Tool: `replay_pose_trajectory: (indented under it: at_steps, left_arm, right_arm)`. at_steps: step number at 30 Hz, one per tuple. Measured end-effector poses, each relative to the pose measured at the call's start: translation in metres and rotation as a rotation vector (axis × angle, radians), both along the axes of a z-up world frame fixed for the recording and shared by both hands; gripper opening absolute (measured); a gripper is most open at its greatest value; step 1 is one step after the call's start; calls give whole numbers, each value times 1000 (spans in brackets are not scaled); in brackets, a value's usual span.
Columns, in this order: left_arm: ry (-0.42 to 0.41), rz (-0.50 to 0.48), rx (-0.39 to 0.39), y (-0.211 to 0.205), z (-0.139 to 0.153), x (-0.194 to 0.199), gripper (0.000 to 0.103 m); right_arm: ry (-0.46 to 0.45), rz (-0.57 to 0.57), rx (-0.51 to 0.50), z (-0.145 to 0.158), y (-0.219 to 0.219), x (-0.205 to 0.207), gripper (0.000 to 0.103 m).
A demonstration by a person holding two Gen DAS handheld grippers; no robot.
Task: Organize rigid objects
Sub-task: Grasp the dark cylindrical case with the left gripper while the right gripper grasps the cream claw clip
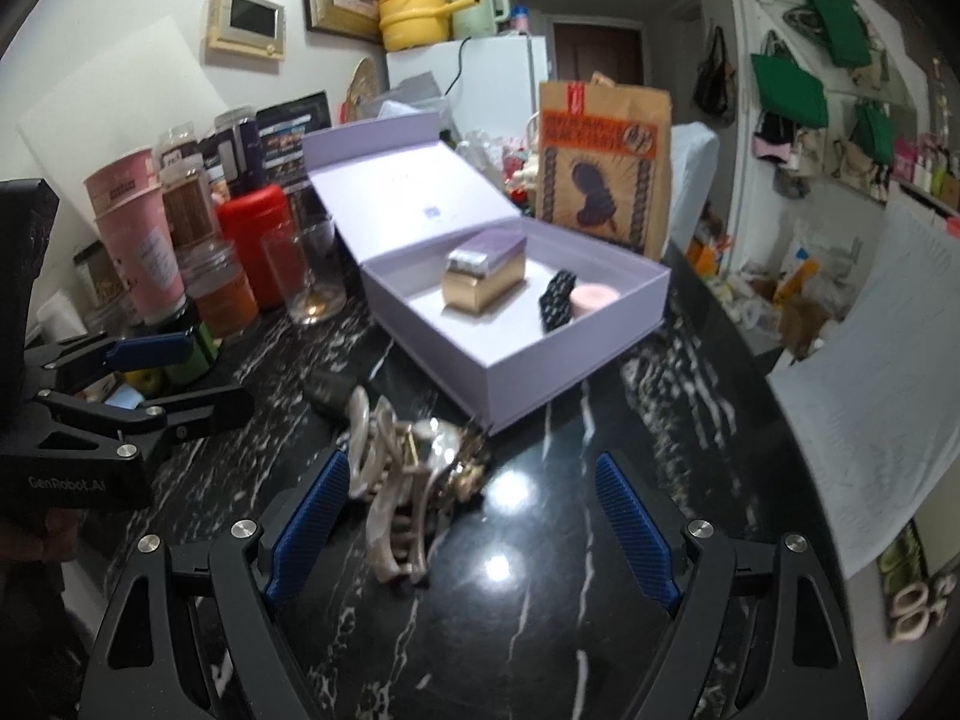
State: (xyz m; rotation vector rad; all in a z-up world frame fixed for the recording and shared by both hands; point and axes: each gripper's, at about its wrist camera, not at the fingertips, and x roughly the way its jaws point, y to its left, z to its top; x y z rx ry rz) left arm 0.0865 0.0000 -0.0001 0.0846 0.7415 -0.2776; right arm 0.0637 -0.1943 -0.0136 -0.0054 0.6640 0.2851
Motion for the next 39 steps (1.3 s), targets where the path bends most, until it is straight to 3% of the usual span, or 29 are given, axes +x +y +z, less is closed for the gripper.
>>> replay_pose_trajectory:
  at_steps: [9,22,30,34,39]
  left_arm:
    - [94,20,-66,12,-29,5,90]
    - [162,4,-46,12,-59,10,90]
    - [158,14,-57,18,-58,20,90]
    - [151,20,-73,22,-55,26,90]
    - [136,13,-90,21,-49,36,90]
  right_arm:
    - [104,72,25,-34,7,10,85]
    - [186,103,51,-58,16,30,79]
    - [234,131,96,-65,22,46,59]
    - [241,151,100,-66,25,47,30]
    - [232,155,103,-65,23,44,30]
